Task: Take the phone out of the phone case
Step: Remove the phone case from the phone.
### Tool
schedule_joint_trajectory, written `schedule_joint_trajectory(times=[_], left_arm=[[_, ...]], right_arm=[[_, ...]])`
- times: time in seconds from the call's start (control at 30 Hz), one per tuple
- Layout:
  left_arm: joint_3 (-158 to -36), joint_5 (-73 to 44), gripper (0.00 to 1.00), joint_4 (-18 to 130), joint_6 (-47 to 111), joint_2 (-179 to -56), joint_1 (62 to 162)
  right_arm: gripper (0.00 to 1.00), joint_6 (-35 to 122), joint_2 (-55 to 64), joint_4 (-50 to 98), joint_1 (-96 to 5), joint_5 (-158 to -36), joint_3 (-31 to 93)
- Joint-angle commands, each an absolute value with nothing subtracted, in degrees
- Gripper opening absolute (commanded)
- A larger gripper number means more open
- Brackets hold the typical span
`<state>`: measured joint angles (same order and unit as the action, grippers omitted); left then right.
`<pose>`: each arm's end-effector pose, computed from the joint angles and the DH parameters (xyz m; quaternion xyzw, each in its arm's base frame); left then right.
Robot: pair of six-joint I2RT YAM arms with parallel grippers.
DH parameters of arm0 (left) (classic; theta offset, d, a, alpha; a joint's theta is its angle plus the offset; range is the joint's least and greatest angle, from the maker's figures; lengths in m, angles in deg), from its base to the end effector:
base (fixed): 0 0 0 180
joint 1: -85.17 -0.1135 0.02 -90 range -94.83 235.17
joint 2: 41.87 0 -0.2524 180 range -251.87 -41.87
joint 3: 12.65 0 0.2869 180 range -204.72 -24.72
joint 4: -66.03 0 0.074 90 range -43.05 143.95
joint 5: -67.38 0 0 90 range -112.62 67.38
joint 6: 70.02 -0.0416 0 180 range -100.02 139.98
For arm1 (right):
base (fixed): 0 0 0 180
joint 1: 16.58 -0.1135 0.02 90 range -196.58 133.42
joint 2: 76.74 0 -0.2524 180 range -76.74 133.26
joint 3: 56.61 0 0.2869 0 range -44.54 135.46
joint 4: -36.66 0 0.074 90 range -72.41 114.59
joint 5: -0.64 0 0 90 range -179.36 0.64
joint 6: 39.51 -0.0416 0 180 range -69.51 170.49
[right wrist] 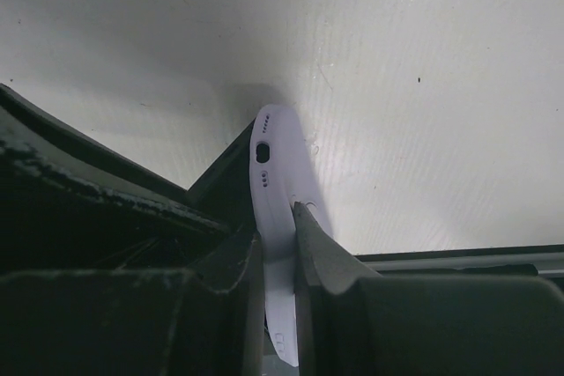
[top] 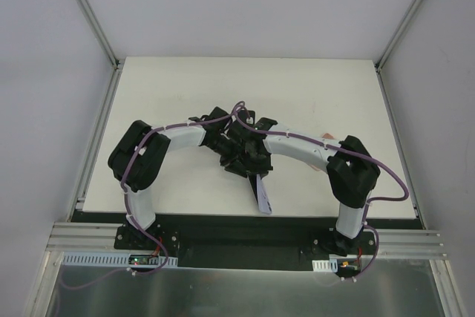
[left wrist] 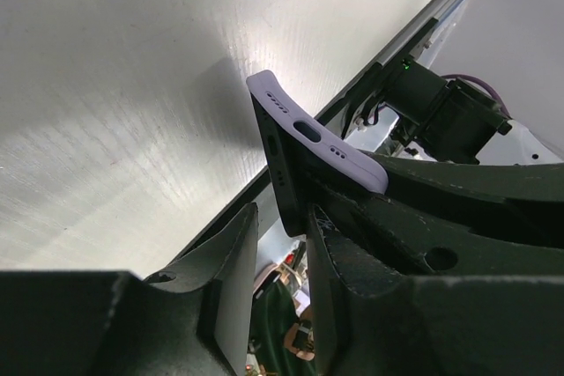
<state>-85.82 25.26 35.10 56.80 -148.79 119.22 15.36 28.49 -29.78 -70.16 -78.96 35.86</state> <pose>0.2939 -0.2359 0.1035 -0.0674 -0.8936 0.4387 0.0663 0.2362 0.3075 0.1808 -0.1505 0.9800 0.0010 0.1301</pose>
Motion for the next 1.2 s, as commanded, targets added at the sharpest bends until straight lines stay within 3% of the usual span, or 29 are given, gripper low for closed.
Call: schedule_joint_trajectory(times=[0.0,0.3,0.43,0.87,1.17], left_arm=[[-81.59,17.46,0.25,17.48,52.40,-153.67,123.76],[-83.61,18.60,0.19,18.27,55.93,-156.39,125.60],[-83.96,18.43,0.00,18.27,56.19,-156.48,125.60],[-82.64,14.65,0.00,19.85,56.98,-142.27,116.48],[-82.64,12.10,0.00,19.24,56.11,-137.50,114.62]], right_arm=[[0.01,13.85,21.88,-24.63,-68.26,-66.51,43.09],[0.01,13.41,21.79,-24.98,-70.28,-63.35,44.32],[0.02,13.05,20.48,-25.07,-70.28,-61.85,42.84],[0.01,13.84,7.21,-20.85,-64.66,-61.14,25.44],[0.01,12.88,2.81,-17.16,-64.22,-62.73,22.35]])
